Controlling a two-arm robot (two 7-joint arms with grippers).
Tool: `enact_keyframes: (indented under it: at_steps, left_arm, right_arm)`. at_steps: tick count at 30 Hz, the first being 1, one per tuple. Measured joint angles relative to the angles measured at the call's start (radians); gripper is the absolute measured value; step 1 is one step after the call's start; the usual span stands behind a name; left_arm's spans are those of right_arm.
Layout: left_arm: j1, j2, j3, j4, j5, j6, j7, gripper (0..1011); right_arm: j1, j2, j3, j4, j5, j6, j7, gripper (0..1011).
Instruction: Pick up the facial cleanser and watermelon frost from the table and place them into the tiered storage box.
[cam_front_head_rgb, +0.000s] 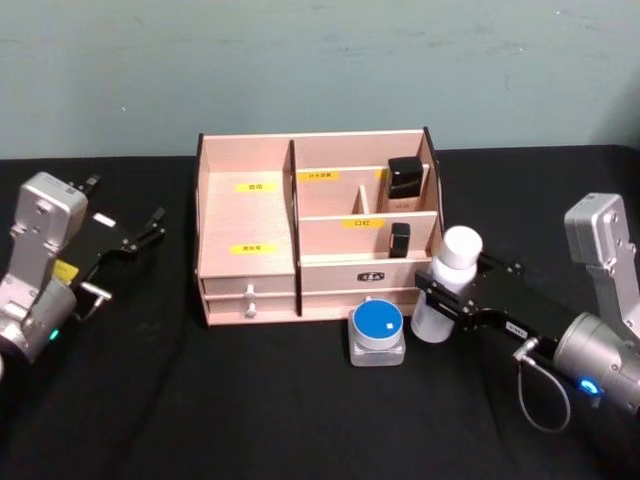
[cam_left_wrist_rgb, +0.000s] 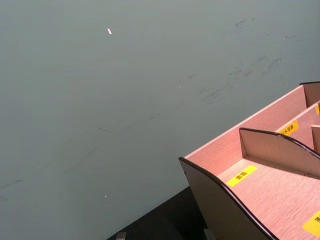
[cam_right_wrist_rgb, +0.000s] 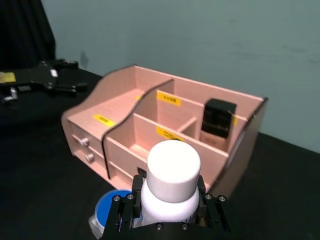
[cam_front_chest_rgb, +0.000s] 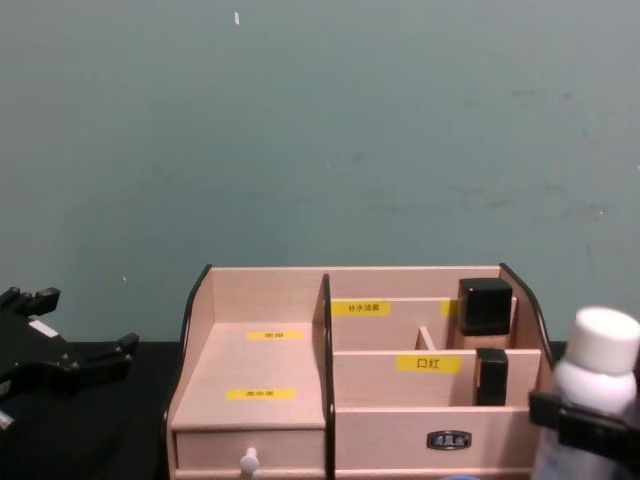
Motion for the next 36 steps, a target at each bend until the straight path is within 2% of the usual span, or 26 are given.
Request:
enact_keyframes:
  at_steps: [10, 13, 20, 24, 36]
  left_arm:
    - [0.0, 0.0, 0.0, 0.0, 0.0, 0.0, 0.0, 1001]
    - [0.0, 0.0, 0.0, 0.0, 0.0, 0.0, 0.0, 1001]
    - [0.0, 0.0, 0.0, 0.0, 0.0, 0.0, 0.0, 1001]
    - [0.0, 0.0, 0.0, 0.0, 0.0, 0.0, 0.0, 1001]
    - [0.0, 0.0, 0.0, 0.0, 0.0, 0.0, 0.0, 1001]
  right_arm:
    - [0.057, 0.01, -0.044, -0.052, 0.022, 0.031, 0.034, 605]
    - [0.103, 0.003, -0.071, -0.054, 0.023, 0.044, 0.041, 605]
    - [0.178, -0.011, -0.109, -0.045, 0.024, 0.064, 0.047, 605]
    - [0.214, -0.022, -0.125, -0.03, 0.026, 0.067, 0.046, 605]
    - [0.328, -0.082, -0.165, 0.076, 0.029, 0.056, 0.036, 605]
